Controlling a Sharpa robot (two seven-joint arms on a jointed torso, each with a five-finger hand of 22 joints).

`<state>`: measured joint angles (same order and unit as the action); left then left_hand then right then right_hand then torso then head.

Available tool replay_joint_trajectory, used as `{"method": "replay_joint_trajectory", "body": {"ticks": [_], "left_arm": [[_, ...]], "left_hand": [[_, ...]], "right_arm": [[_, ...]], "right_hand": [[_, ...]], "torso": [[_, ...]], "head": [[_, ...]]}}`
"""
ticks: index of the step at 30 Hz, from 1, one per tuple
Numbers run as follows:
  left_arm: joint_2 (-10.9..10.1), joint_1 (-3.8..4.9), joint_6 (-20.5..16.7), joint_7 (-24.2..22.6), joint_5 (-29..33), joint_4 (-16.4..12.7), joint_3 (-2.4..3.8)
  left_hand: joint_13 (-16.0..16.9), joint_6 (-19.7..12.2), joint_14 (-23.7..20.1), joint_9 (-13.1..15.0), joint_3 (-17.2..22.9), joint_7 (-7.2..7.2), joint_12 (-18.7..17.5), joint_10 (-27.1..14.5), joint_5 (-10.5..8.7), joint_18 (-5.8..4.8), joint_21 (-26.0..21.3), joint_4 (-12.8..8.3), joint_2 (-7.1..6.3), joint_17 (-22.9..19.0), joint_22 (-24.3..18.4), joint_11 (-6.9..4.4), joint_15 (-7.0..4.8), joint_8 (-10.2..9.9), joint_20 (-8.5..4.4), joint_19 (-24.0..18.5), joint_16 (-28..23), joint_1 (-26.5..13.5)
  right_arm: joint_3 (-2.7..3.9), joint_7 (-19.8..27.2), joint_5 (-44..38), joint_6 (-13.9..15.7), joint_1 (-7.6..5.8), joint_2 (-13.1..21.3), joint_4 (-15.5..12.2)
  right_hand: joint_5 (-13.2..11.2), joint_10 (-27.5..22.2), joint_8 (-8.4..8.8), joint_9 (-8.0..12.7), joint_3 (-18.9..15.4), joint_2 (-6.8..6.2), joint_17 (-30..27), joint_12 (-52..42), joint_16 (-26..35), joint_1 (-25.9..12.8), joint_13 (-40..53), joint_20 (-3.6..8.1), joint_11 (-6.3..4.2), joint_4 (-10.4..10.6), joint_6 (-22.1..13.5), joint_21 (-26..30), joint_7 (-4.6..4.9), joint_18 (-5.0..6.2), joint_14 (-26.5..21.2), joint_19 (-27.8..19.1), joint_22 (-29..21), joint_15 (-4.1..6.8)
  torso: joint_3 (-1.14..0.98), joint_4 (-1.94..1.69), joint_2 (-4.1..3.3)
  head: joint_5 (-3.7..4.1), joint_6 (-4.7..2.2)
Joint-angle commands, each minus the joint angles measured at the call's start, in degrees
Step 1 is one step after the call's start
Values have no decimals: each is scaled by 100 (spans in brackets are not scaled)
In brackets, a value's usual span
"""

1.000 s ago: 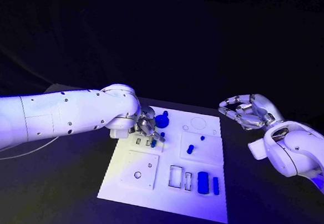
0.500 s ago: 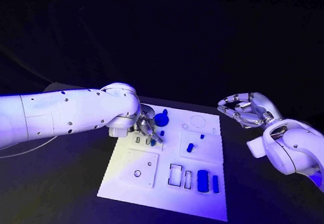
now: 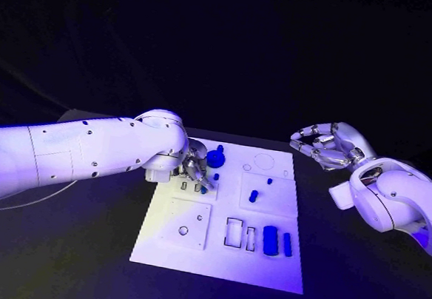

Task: Assemble the parts on the task board

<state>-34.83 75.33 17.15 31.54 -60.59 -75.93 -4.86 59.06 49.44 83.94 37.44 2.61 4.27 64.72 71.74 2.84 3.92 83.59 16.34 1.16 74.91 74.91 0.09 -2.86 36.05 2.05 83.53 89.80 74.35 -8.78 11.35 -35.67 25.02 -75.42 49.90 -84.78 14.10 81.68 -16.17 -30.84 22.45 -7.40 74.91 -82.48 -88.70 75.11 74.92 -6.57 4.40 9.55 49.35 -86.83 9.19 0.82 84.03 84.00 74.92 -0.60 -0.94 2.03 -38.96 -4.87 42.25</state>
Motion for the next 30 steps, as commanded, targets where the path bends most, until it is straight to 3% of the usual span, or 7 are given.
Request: {"method": "replay_joint_trajectory", "body": {"ticks": [1, 11, 13, 15, 16, 25, 30], "left_arm": [[16, 4, 87, -106, 114, 3, 1], [39, 4, 129, -141, 212, 46, -9], [46, 4, 150, -147, 218, 58, -15], [54, 4, 169, -150, 221, 71, -22], [56, 4, 177, -151, 222, 75, -24], [53, 3, 210, -169, 251, 103, -54], [6, 3, 11, -229, 507, 88, -60]], "left_hand": [[-5, -49, 606, 8, 82, 0, 5, -42, 1, -118, 29, -13, 25, 1509, 191, 2, -50, -33, -1, 60, 20, 118], [-45, -106, 606, 1, 1118, -37, -80, -121, 9, -122, 42, -181, -20, 1509, 223, -38, -97, -179, -46, 59, 20, 930], [-62, -81, 606, 58, 1991, -26, -108, -109, -2, -123, 47, -90, -403, 1509, 236, 2, -55, -197, -38, 55, 20, 860], [-69, -91, 606, 103, 2420, -12, -117, -103, 10, -122, 47, -134, -582, 1509, 239, -6, -69, -190, -27, 53, 20, 807], [-70, -106, 606, 189, 3064, 9, -115, -82, -18, -122, 53, -219, -848, 1509, 255, 28, -66, -176, -12, 54, 20, 539], [-70, -121, 606, 320, 3879, 47, -114, -71, 28, -128, 63, -649, -1067, 1509, 284, 28, -29, -195, 13, 60, 20, 48], [-62, -99, 606, 430, 4282, 89, -116, -46, 758, -132, 77, -1002, -1169, 1509, 314, 63, -6, -183, 33, 71, 20, -204]], "right_arm": [[-1, -10, -54, -74, 3, -9, 6], [-3, -20, -55, -78, 4, -9, 10], [-4, -21, -55, -79, 4, -8, 9], [-4, -22, -55, -81, 4, -7, 8], [-4, -22, -55, -81, 4, -7, 7], [-5, -21, -55, -81, 4, -7, 7], [-7, -20, -55, -77, 4, -6, 5]], "right_hand": [[31, -37, -25, -6, 33, -50, 996, 26, 21, -8, 602, 16, 4, 2, -57, 15, 1, 18, 469, 353, 1240, 27], [41, -37, -32, -10, 39, -45, 993, 27, 22, -10, 600, 15, 4, 6, -62, 21, 1, 20, 469, 349, 1236, 26], [43, -36, -33, -11, 40, -45, 993, 26, 23, -9, 601, 15, 4, 5, -63, 20, 1, 20, 469, 349, 1236, 26], [43, -36, -33, -11, 40, -45, 993, 26, 23, -9, 601, 15, 4, 5, -63, 20, 1, 20, 469, 349, 1236, 26], [43, -36, -33, -11, 40, -45, 993, 26, 23, -9, 601, 15, 4, 5, -63, 20, 1, 20, 469, 349, 1236, 26], [50, -33, -35, -13, 43, -46, 987, 24, 24, -8, 603, 15, 4, 3, -67, 24, 0, 21, 468, 347, 1233, 27], [52, -31, -35, -13, 42, -48, 992, 22, 23, -10, 606, 15, 5, 5, -71, 23, 2, 21, 469, 348, 1234, 27]], "torso": [[-1, -2, 1], [-1, 1, -2], [-3, 2, -3], [-5, 5, -1], [-5, 5, -1], [-3, 3, 7], [-5, -2, 5]], "head": [[-1, 12], [1, 41], [0, 47], [-1, 58], [-1, 58], [5, 74], [11, 63]]}}
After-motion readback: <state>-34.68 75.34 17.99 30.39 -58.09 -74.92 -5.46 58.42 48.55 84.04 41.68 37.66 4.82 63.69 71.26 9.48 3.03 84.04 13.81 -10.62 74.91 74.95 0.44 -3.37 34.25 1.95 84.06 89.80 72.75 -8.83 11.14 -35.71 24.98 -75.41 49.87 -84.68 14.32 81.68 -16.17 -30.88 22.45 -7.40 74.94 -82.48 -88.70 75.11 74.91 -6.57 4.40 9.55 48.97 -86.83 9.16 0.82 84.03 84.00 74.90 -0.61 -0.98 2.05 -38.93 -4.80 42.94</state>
